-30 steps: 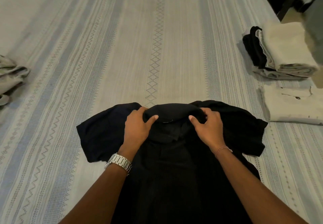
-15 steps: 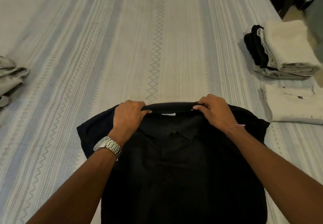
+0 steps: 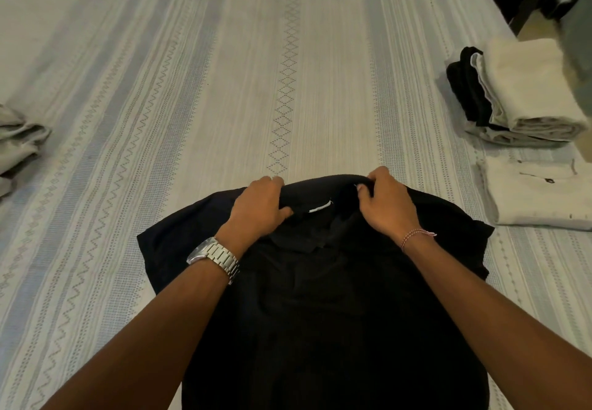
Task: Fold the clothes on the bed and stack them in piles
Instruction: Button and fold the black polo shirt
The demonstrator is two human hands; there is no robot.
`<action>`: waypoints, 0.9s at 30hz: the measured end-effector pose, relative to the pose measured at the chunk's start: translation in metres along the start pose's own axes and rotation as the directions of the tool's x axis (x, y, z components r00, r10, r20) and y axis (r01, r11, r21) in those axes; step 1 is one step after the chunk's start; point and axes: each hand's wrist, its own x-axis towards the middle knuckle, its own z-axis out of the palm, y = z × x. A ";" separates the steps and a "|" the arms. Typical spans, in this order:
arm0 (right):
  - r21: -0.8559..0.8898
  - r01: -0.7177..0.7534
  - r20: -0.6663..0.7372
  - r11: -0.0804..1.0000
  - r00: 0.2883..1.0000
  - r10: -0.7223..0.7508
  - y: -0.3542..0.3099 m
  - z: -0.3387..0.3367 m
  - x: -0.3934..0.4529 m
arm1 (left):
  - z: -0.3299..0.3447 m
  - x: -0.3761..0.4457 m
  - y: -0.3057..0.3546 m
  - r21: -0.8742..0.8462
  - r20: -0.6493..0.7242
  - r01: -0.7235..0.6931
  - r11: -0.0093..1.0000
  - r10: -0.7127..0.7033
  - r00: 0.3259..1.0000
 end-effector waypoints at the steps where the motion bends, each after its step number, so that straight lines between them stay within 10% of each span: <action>1: -0.090 0.051 0.009 0.995 0.999 -0.050 0.000 0.001 -0.001 | 0.000 0.001 -0.002 -0.017 0.035 -0.029 0.999 0.030 0.999; 9: -0.287 0.618 0.144 0.732 0.784 -0.604 -0.014 0.028 0.008 | -0.002 -0.004 -0.003 0.084 -0.012 -0.241 0.967 0.243 0.970; 14: -0.350 0.538 -0.102 0.767 0.792 -0.602 -0.019 0.030 0.013 | 0.000 -0.010 0.005 0.378 -0.185 -0.078 0.922 0.158 0.970; 18: -0.321 0.488 -0.208 0.812 0.800 -0.563 -0.025 0.031 0.019 | 0.005 -0.013 0.018 0.250 -0.304 0.083 0.965 -0.004 0.953; 22: 0.000 0.544 -0.111 0.839 0.834 -0.540 -0.020 0.025 0.026 | 0.006 -0.011 0.023 0.104 -0.343 -0.021 0.994 0.055 0.938; 27: -0.141 0.593 -0.188 0.793 0.770 -0.610 -0.008 0.020 0.023 | 0.001 -0.020 0.017 0.231 -0.379 -0.066 0.971 0.152 0.913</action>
